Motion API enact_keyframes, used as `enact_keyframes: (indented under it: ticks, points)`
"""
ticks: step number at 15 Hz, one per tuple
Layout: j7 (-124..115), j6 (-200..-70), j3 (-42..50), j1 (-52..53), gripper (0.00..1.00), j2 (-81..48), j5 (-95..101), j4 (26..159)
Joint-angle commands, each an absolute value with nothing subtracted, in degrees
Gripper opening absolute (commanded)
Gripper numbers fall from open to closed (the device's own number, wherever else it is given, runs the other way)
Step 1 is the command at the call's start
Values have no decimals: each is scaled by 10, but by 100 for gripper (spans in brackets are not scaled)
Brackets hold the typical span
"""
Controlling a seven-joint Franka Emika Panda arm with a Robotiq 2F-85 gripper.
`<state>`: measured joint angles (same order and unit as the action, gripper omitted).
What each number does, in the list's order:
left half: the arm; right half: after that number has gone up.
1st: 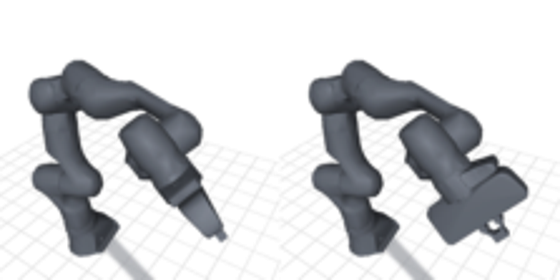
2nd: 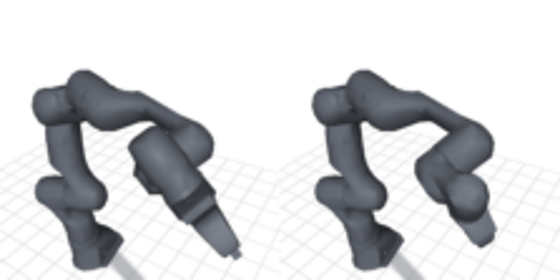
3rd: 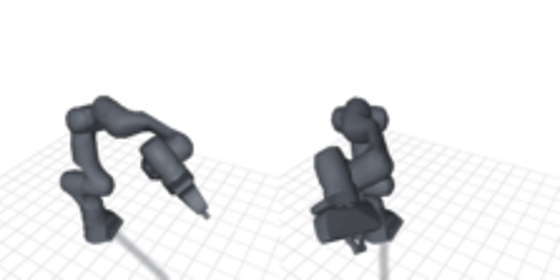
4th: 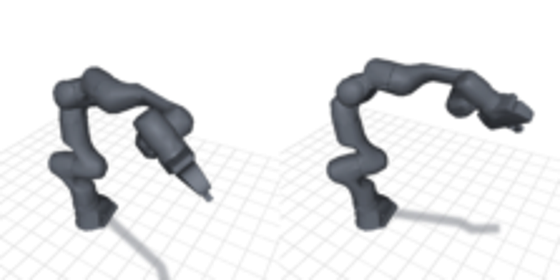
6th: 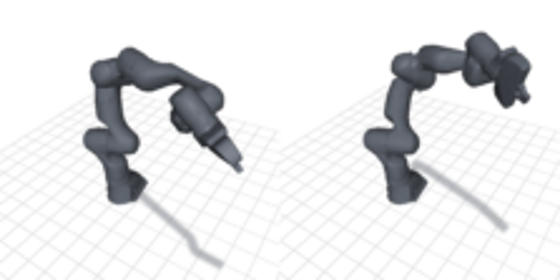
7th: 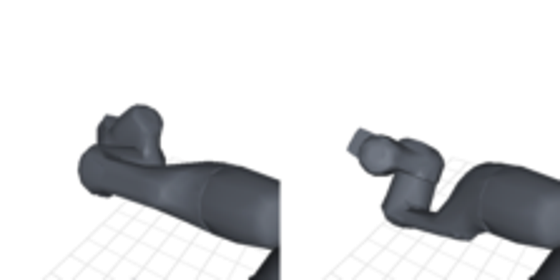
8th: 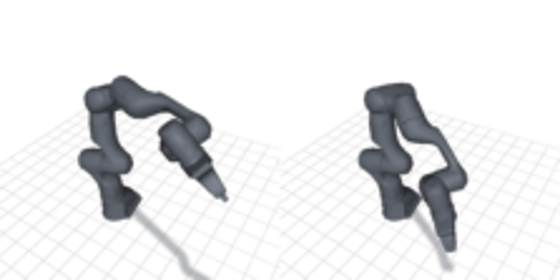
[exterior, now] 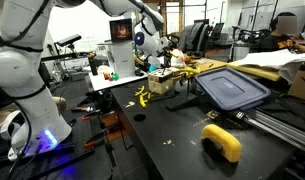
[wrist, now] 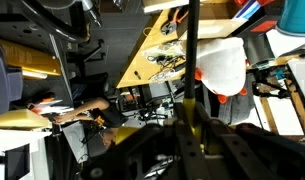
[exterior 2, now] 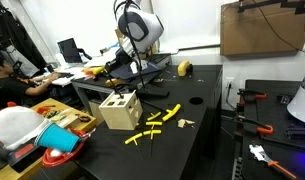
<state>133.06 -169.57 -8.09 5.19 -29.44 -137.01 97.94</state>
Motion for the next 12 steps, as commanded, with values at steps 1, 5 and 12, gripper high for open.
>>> enact_keyframes:
  ticks: [1,5,12]
  points:
    - [1345,-1703,-78,61,3,-265,-1386,1009]
    - [1357,-1688,-67,65,3,-272,-1390,1014]
    - [1364,-1684,-52,71,3,-292,-1390,1012]
